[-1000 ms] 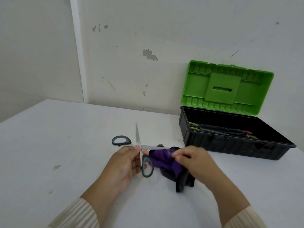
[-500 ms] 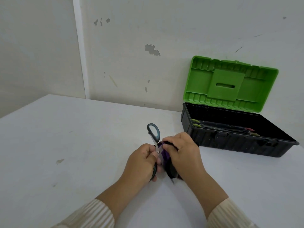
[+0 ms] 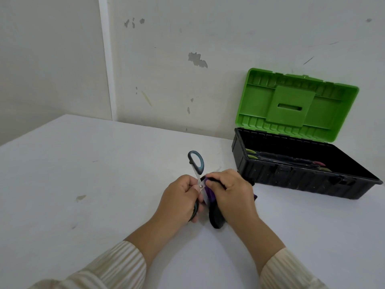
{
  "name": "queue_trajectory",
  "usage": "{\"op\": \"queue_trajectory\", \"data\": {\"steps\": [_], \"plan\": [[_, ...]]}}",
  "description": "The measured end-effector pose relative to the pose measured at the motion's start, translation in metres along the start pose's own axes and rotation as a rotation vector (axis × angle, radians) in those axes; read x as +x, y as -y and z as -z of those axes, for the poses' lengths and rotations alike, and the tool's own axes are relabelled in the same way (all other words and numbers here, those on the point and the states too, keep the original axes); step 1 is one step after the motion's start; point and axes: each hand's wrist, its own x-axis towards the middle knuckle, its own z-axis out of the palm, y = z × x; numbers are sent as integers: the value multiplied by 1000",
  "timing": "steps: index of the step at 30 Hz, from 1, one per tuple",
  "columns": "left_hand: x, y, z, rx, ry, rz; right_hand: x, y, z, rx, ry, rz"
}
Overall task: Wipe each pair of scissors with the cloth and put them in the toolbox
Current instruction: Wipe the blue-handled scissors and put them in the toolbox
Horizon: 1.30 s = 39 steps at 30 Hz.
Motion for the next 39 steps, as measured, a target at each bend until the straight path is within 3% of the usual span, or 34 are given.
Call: {"op": "queue_trajectory", "data": {"steps": [7, 11, 18, 20, 23, 25, 28, 33, 39], "plan": [[-1, 0, -1, 17, 9, -12, 3, -7, 3, -16, -48, 0], [-2, -1, 0, 2, 18, -10, -5, 0, -2, 28, 7, 41], [0, -7, 3, -6, 42, 22, 10, -26, 28, 219, -289, -329], [1, -6, 6, -10, 25, 27, 2, -15, 25, 231, -264, -240], [0, -4, 6, 12, 30, 10, -7, -2, 8, 30, -49, 40], [-2, -3, 5, 38, 49, -8, -1, -6, 4, -26, -2, 91], [-2, -3, 4, 30, 60, -6, 7, -13, 12, 14, -87, -55], [-4, -6, 5, 62, 79, -5, -1, -7, 3, -11, 25, -15], [-2, -11, 15, 39, -13, -132, 13, -41, 29, 258, -213, -393]]}}
